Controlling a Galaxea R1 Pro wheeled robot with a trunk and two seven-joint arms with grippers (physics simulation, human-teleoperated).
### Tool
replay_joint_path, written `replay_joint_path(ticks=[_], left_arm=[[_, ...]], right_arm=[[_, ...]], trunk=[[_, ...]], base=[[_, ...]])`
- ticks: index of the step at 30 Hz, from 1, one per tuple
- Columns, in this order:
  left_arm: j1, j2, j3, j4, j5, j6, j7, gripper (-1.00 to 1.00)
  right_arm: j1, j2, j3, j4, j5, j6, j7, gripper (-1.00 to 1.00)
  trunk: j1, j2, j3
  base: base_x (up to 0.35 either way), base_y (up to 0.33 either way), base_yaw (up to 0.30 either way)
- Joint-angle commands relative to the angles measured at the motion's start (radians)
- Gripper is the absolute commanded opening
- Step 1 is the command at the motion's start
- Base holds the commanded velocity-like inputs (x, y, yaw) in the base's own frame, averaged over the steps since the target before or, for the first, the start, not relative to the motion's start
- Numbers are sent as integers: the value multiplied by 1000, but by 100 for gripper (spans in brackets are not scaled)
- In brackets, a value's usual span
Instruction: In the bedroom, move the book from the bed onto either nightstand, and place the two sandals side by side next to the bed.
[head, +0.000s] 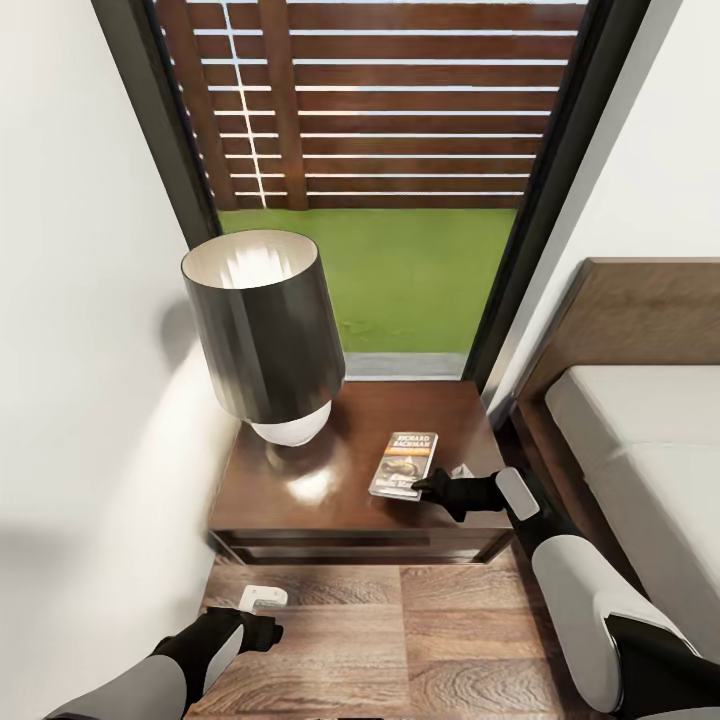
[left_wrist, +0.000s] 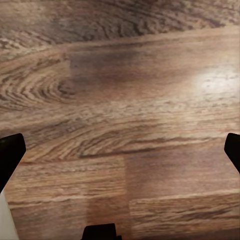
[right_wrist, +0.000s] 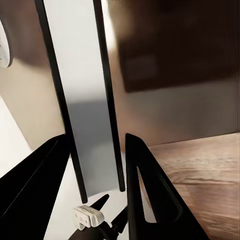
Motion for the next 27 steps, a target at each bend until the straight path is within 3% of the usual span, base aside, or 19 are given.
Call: replay_joint_path(ticks=[1, 14, 21, 27], left_arm=[[0, 1, -8, -2, 8, 5, 0, 100], [0, 1, -8, -2, 8, 5, 0, 100], [0, 1, -8, -2, 8, 5, 0, 100], [0, 1, -8, -2, 8, 5, 0, 100]], right_arm=[[-1, 1, -5, 0, 9, 5, 6, -100], [-7, 1, -6, 0, 9, 4, -13, -100], [-11, 2, -7, 0, 9, 4, -15, -100], [-16, 1, -7, 0, 9, 4, -17, -100]], trunk=[[0, 0, -1], [0, 0, -1], [27, -49, -23], [27, -49, -23]], base=[[0, 0, 0], [0, 0, 0], [0, 0, 0], [0, 0, 0]])
